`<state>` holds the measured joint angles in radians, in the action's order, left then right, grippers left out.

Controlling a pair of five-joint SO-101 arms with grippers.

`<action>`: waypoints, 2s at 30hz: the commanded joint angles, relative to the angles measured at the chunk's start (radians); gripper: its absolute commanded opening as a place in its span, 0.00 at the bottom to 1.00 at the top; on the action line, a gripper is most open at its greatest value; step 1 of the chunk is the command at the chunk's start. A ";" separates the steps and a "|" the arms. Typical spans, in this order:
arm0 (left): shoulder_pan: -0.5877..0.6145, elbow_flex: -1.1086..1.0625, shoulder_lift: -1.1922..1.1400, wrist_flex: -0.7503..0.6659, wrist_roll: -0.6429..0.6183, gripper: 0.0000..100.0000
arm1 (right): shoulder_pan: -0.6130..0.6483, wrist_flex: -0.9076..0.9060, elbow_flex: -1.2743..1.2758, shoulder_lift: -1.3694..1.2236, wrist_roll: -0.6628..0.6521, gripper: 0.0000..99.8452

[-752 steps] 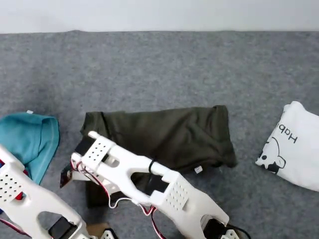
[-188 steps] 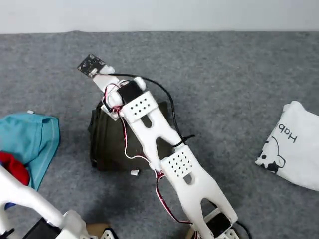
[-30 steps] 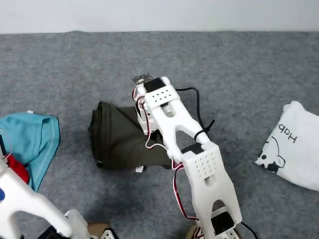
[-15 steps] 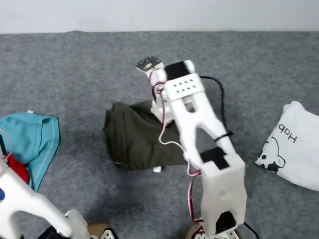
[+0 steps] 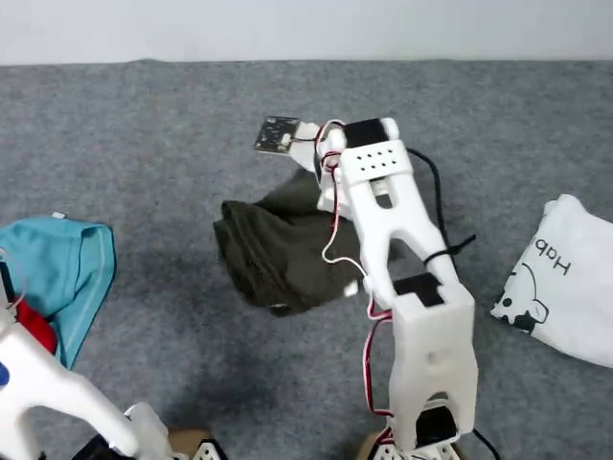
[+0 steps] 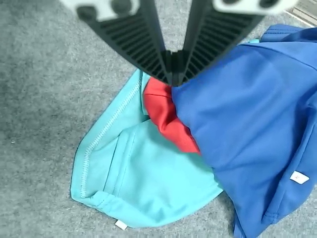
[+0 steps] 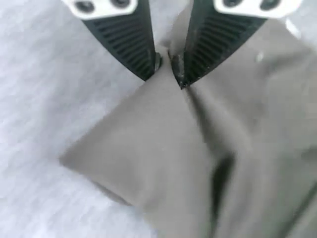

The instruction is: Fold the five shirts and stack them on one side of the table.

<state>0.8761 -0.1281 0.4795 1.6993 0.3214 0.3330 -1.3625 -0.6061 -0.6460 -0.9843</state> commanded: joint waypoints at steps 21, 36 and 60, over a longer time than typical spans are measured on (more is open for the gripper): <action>-0.008 0.002 0.029 -0.012 -0.003 0.01 | 0.044 -0.243 -0.747 -0.312 0.446 0.17; -0.008 -0.012 0.029 -0.046 0.017 0.01 | 0.160 -0.437 -0.511 -0.125 0.710 0.01; -0.008 -0.012 0.026 -0.048 0.048 0.01 | 0.348 -0.412 -0.152 0.022 0.736 0.01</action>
<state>0.8761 -0.1435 0.4795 1.6701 0.3583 0.6782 -1.7538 -0.7534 -0.7442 -0.2493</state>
